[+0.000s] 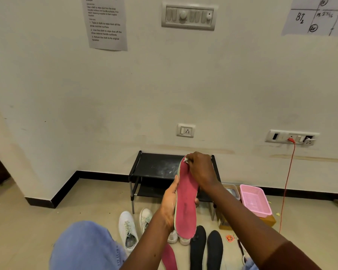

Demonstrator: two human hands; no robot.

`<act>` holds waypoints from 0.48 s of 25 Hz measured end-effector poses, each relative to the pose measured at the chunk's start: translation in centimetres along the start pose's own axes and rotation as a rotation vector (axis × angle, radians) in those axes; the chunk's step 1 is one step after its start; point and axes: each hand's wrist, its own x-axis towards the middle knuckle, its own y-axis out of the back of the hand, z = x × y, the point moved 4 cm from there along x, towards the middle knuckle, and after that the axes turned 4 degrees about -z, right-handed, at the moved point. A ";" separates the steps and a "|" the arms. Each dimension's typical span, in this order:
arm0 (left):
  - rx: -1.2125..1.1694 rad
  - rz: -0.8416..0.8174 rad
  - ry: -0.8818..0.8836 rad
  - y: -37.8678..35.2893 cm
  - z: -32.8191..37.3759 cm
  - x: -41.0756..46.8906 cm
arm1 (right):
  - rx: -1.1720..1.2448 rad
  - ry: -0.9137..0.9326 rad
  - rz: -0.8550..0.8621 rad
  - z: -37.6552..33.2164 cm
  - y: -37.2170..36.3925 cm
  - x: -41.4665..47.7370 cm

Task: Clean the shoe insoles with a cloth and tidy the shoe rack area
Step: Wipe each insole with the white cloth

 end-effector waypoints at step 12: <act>-0.018 0.089 -0.098 2.8 3.1 1.7 | -0.021 0.075 -0.210 -1.9 -3.5 0.0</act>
